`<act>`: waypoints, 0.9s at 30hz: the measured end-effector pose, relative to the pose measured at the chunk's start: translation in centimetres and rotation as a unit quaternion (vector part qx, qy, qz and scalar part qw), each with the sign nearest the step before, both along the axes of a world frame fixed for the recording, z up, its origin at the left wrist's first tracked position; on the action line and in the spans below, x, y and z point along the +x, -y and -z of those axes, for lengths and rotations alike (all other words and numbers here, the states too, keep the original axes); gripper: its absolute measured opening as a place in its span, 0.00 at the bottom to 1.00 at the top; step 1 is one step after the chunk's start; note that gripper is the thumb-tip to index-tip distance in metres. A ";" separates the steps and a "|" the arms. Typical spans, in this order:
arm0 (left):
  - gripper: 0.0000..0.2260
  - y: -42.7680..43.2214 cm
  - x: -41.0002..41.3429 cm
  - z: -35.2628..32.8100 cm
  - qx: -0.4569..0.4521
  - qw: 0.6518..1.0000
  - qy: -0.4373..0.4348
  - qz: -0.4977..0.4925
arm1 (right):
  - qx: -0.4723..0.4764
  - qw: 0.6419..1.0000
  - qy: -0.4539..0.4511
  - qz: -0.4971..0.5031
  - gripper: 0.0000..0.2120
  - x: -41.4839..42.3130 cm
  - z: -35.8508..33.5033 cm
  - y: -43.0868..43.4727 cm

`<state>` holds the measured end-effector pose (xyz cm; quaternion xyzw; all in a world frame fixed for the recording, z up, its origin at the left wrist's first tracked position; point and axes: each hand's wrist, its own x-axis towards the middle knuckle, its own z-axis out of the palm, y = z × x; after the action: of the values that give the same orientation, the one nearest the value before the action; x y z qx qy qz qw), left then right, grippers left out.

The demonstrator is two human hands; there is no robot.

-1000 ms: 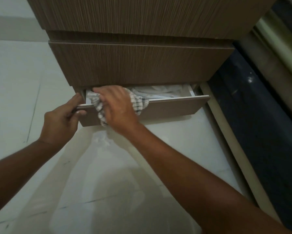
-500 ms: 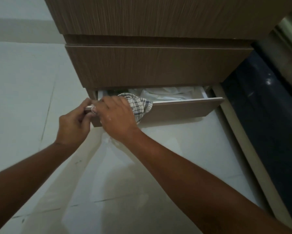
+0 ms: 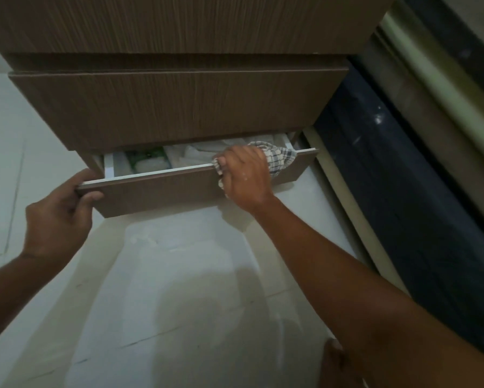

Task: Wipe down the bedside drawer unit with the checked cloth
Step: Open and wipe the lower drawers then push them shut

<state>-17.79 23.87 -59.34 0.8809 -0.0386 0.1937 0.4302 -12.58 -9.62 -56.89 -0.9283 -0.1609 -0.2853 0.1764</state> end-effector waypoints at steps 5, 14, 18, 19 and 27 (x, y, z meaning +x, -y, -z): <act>0.19 -0.2 0.0 0.4 0.006 1.000 -0.023 -0.011 | 0.000 0.998 -0.009 0.056 0.09 0.8 -0.8 5.8; 0.18 0.6 -0.4 -1.2 0.020 1.000 0.007 0.001 | 0.152 0.927 -0.128 0.318 0.20 2.2 -3.4 12.4; 0.19 0.9 -0.6 -1.2 -0.001 1.000 0.012 0.011 | 0.317 0.891 -0.040 0.322 0.17 2.8 -4.3 12.2; 0.19 0.8 -0.5 -1.0 -0.006 1.000 0.005 0.010 | 0.333 0.893 -0.004 0.304 0.15 2.9 -4.7 11.2; 0.18 1.2 -0.7 -1.2 -0.009 1.000 -0.002 -0.001 | 0.328 0.943 0.039 0.046 0.15 1.8 -6.7 -4.4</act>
<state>-18.46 22.66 -58.10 0.8775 -0.0350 0.1932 0.4375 -10.82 -5.20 -50.18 -0.8134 -0.0223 -0.3662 0.4514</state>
